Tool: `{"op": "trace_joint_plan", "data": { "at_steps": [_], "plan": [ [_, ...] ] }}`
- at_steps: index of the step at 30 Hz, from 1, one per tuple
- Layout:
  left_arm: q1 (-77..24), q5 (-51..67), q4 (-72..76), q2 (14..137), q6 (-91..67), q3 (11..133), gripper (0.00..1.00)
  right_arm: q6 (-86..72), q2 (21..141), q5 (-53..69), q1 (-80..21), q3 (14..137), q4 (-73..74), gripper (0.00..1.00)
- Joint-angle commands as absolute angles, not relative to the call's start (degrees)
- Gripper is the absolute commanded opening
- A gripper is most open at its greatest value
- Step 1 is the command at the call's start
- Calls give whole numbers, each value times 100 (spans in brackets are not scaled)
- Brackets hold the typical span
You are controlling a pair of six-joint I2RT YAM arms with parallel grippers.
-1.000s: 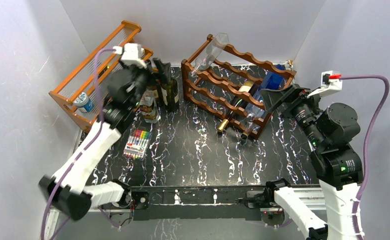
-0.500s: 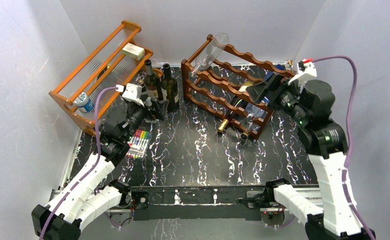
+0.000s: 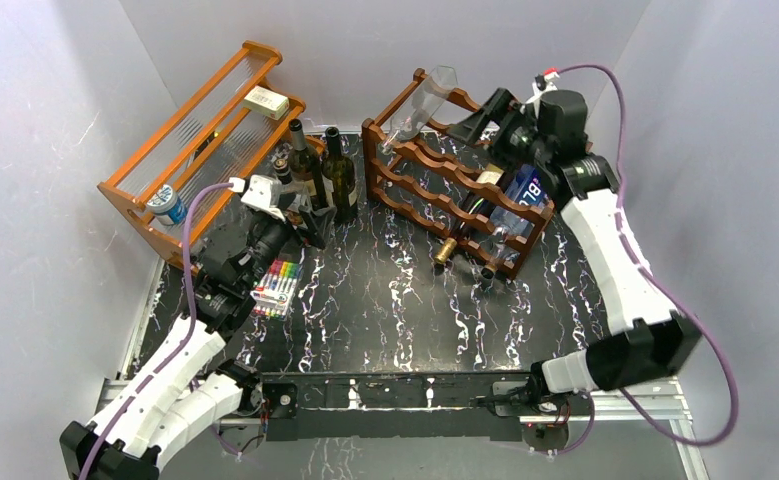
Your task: Take the wine bottle off the wine rack
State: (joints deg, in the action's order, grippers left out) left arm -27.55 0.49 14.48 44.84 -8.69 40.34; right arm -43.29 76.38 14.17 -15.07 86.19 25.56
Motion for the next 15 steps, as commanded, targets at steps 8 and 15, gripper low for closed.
{"op": "trace_joint_plan", "data": {
  "at_steps": [8,15],
  "plan": [
    [-2759,-1028,1418,4191,-545,3956,98,-5783,9406,1564,-1543,9748,1261,98],
    [-2758,-1152,1444,4175,-514,3933,98,-6089,10488,1539,-1699,10457,953,98]
  ]
}}
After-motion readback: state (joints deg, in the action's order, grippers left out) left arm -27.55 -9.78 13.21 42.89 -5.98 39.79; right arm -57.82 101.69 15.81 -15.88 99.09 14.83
